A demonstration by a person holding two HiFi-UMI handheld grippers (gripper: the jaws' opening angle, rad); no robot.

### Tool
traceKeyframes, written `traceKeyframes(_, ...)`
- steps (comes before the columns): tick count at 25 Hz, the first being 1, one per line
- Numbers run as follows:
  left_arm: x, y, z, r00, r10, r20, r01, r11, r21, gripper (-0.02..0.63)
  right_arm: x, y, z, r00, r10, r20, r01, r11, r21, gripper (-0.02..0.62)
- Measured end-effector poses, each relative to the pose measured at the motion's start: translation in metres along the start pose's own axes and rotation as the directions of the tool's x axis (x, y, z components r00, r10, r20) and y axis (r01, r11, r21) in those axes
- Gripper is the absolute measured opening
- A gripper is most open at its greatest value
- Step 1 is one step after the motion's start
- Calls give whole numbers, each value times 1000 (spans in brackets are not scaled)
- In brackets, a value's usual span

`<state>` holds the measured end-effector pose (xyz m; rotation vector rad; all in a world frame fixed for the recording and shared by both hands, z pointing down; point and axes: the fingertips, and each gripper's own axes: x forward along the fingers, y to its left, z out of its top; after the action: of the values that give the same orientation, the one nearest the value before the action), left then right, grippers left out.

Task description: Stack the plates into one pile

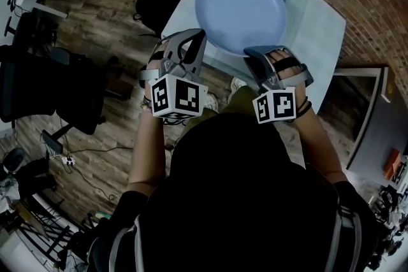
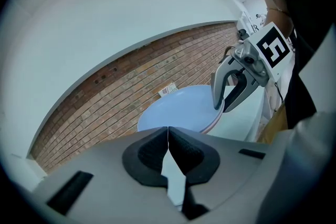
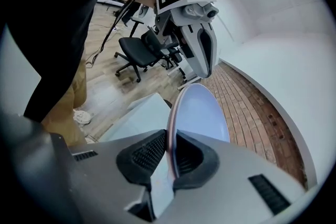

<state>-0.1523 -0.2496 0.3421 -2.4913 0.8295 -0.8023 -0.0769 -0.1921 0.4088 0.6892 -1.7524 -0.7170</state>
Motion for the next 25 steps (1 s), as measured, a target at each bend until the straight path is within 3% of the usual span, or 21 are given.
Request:
traceKeyframes(4, 24, -1, 10, 1000, -29, 4, 29, 999, 24, 23, 11, -14, -29, 999, -12, -31, 13, 1000, 25, 61)
traceKeyframes(9, 76, 6, 32, 999, -49, -3, 49, 998, 36, 23, 36, -36, -93, 998, -6, -68, 10, 998, 56, 62)
traceKeyframes(19, 187, 21, 41, 992, -100, -73, 102, 994, 31, 23, 117, -62, -220, 991, 79, -105, -71, 994, 81, 63)
traceKeyframes(25, 228, 21, 39, 984, -141, -114, 145, 989, 31, 23, 171, -59, -272, 982, 143, -120, -128, 984, 125, 65)
